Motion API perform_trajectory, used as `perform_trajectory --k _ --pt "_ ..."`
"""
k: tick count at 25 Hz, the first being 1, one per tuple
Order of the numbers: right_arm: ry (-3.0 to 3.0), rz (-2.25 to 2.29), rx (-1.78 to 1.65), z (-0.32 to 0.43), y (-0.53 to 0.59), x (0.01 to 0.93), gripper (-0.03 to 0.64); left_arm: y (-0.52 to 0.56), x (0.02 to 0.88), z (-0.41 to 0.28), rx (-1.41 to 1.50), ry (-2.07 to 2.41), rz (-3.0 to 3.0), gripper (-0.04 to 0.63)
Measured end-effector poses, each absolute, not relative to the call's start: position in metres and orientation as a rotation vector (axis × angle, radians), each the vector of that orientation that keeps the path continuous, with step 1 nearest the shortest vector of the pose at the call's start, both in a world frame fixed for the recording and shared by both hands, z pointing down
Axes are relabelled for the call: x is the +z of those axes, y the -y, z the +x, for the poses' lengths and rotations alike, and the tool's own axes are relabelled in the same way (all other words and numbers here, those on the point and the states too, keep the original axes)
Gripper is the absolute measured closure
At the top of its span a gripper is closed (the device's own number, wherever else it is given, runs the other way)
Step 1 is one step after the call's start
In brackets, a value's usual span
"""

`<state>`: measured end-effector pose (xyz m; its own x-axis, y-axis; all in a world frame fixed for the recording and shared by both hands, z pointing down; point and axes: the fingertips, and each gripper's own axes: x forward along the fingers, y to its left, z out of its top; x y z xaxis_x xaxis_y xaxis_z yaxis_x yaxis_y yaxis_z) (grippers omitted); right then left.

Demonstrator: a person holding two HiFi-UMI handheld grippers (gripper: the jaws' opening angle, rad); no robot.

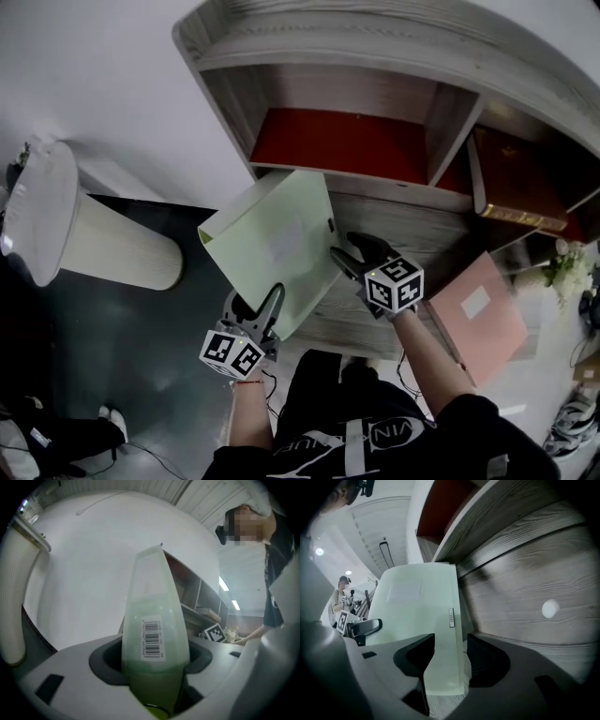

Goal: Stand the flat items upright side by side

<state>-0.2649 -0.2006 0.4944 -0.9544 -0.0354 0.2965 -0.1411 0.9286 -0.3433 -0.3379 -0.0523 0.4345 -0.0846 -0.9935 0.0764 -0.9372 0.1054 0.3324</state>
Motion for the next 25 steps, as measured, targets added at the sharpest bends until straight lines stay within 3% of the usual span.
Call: perform_trajectory --k 11,18,20,25 --pt "2.821 -0.137 0.601 -0.277 0.150 0.485 0.292 0.048 0.444 -0.326 -0.160 2.390 1.795 0.301" --pt "2.774 -0.348 0.656 -0.281 0.120 0.495 0.274 0.039 0.469 -0.311 -0.070 2.353 1.770 0.291" --pt "2.770 -0.395 0.663 -0.283 0.113 0.496 0.236 0.040 0.480 -0.304 0.038 2.328 1.769 0.291" --pt "2.751 -0.416 0.591 -0.289 0.108 0.504 0.262 0.038 0.503 -0.303 0.256 2.326 1.713 0.298"
